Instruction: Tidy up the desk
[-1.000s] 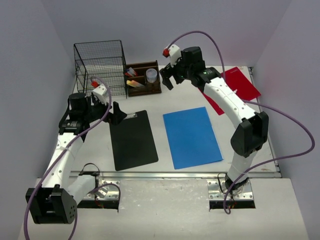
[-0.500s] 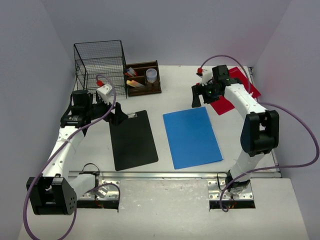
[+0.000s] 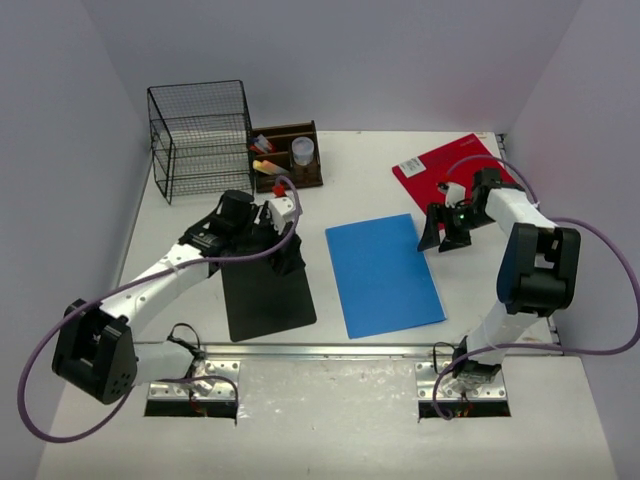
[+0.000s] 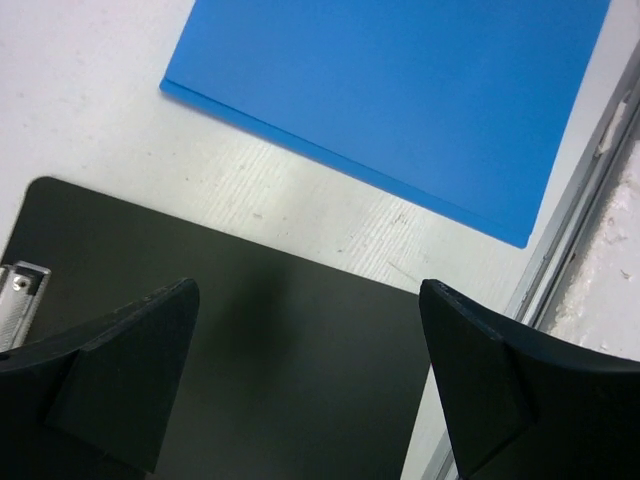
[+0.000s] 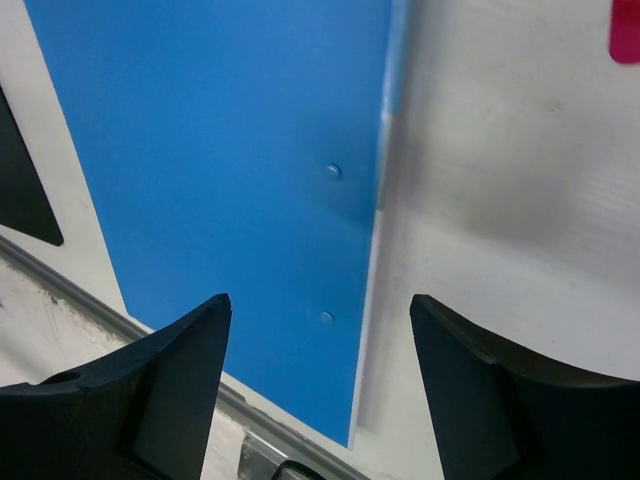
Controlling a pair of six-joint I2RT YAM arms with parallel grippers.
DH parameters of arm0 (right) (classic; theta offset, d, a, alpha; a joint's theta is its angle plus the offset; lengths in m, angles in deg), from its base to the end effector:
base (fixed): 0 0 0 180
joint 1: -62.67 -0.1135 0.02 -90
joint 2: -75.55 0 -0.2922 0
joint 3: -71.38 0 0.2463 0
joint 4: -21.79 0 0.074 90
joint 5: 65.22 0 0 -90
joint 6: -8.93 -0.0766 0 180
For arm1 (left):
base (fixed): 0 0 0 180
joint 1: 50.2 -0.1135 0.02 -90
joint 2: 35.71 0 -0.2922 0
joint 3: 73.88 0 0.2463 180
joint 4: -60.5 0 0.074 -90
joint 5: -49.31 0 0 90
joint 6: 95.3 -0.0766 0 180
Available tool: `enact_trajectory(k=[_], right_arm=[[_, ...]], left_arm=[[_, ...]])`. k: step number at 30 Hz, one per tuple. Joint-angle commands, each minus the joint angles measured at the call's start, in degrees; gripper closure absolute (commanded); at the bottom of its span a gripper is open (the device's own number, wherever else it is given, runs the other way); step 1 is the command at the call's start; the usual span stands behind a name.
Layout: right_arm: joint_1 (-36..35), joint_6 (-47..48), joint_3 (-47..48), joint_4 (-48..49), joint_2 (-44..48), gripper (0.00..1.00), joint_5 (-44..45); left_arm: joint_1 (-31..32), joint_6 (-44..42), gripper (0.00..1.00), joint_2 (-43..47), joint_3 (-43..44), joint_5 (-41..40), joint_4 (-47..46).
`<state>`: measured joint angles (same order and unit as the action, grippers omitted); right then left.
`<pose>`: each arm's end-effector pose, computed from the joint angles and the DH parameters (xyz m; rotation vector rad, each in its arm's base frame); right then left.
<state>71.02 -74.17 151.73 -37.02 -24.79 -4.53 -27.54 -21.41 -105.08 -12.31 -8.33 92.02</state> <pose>0.3332 -0.0110 0.1786 -0.0364 2.8031 0.6899 0.2319 -0.1412 0.2656 1.0153 1.9749 -0.6968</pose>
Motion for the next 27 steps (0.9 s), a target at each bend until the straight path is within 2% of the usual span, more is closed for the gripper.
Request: enact_trajectory(k=[1,7,11,16,19,21,27], right_arm=[[3.21,4.45,-2.38,-2.41,1.62,0.28,-3.65],[4.28,7.9,-8.66,-1.9,0.09,0.31,-6.35],[4.37,9.28,-10.91,-1.2,-2.71,0.33,-8.61],[4.74,10.58,-11.67,-0.83,-6.88,0.35,-10.67],[4.92,10.68,-11.85,-0.45,-9.71,0.39,-11.48],[4.92,10.68,-11.84,0.15,-10.59,0.46,-12.09],[4.92,10.42,-9.55,-1.14,-12.24,0.86,-16.01]], left_arm=[[2.76,5.55,0.11,-5.42,-0.79,-5.63,-8.53],[8.19,9.84,0.11,-14.13,2.09,-10.75,-13.55],[9.06,15.31,0.12,-22.89,5.92,-10.15,-14.92],[10.4,21.29,0.13,-29.37,8.76,-9.45,-15.34],[11.62,23.85,0.14,-33.04,9.58,-9.88,-15.3],[12.32,24.03,0.14,-34.01,9.58,-10.75,-15.4],[12.93,25.45,0.14,-35.93,8.83,-10.74,-16.11]])
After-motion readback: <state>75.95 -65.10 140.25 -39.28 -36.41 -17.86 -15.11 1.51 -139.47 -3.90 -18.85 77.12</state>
